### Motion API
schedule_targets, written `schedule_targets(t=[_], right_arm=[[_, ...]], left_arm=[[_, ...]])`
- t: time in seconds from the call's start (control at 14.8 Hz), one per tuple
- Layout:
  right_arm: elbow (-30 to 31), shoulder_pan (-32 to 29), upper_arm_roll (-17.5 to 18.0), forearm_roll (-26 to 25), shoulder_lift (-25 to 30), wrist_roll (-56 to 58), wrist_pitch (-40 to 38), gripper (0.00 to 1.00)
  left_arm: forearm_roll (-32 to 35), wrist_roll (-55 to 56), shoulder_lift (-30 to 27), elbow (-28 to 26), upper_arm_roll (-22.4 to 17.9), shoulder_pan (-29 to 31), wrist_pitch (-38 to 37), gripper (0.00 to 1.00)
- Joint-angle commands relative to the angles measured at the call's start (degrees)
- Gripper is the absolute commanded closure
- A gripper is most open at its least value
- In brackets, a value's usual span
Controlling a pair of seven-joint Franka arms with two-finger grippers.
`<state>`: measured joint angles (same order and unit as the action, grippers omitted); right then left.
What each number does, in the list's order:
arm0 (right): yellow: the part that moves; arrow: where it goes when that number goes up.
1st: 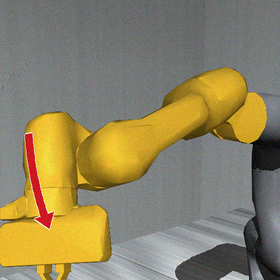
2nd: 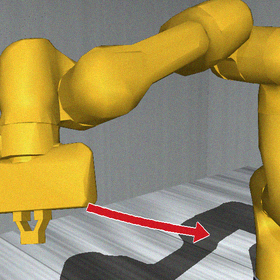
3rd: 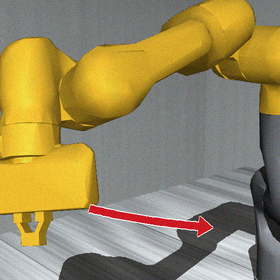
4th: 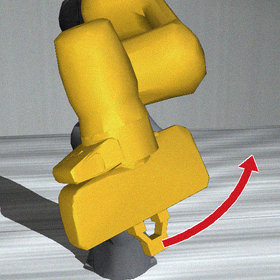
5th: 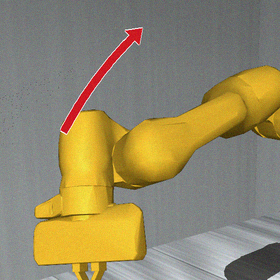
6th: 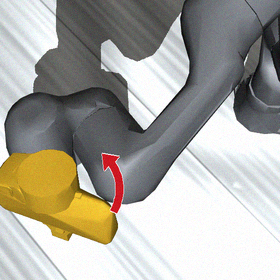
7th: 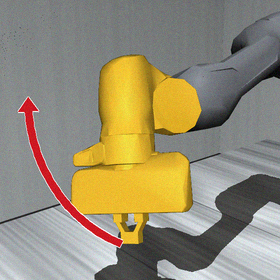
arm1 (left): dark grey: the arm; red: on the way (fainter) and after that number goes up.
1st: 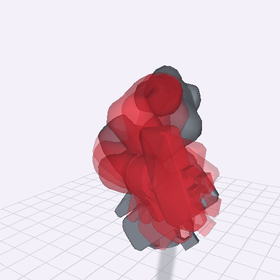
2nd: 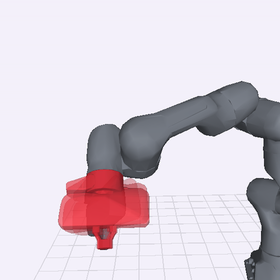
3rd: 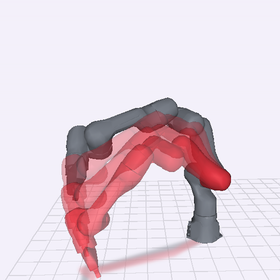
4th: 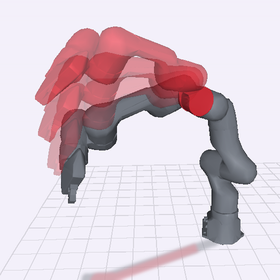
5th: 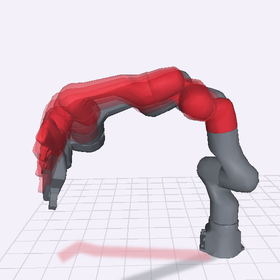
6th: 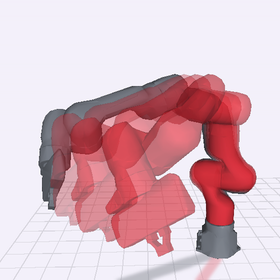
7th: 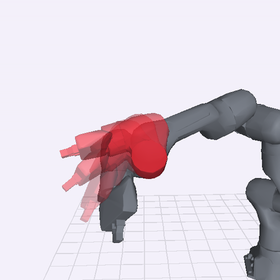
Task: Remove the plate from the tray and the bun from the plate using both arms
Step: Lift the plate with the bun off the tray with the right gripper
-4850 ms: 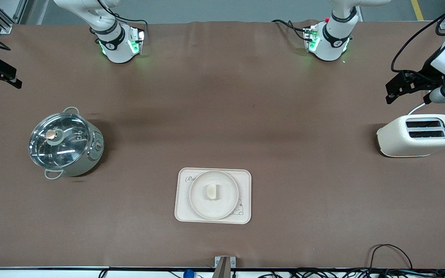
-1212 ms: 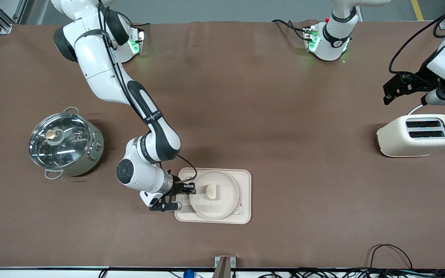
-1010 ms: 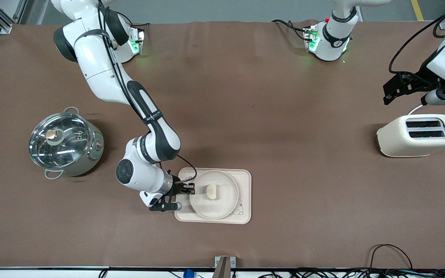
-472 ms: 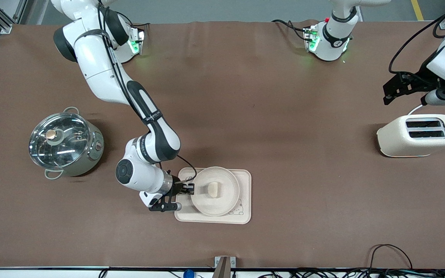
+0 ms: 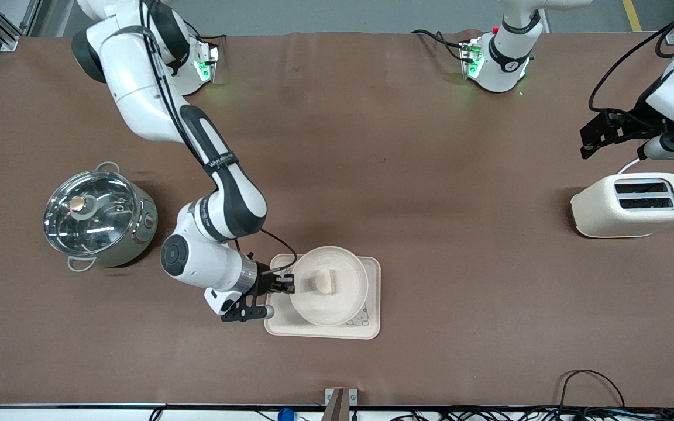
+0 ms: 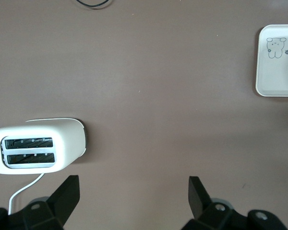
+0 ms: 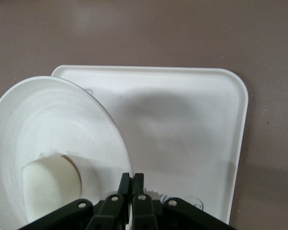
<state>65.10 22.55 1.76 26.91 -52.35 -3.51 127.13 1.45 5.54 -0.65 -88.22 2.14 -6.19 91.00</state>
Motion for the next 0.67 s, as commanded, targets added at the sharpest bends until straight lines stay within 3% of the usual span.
schedule_targets(t=[0.0,0.34,0.61], right_arm=[[12.1,0.5,0.7,-1.8,8.9,4.1,0.7,0.99],[31.9,3.5,1.1,-1.8,19.4,8.8,8.3,0.99],[40.8,7.9,1.2,-1.2,20.8,8.8,17.1,0.99]], left_arm=[[0.0,-0.6,0.7,1.6,0.0,-0.2,-1.2,0.00],[0.0,-0.6,0.7,1.6,0.0,-0.1,-1.2,0.00],[0.0,-0.6,0.7,1.6,0.0,-0.1,-1.2,0.00]])
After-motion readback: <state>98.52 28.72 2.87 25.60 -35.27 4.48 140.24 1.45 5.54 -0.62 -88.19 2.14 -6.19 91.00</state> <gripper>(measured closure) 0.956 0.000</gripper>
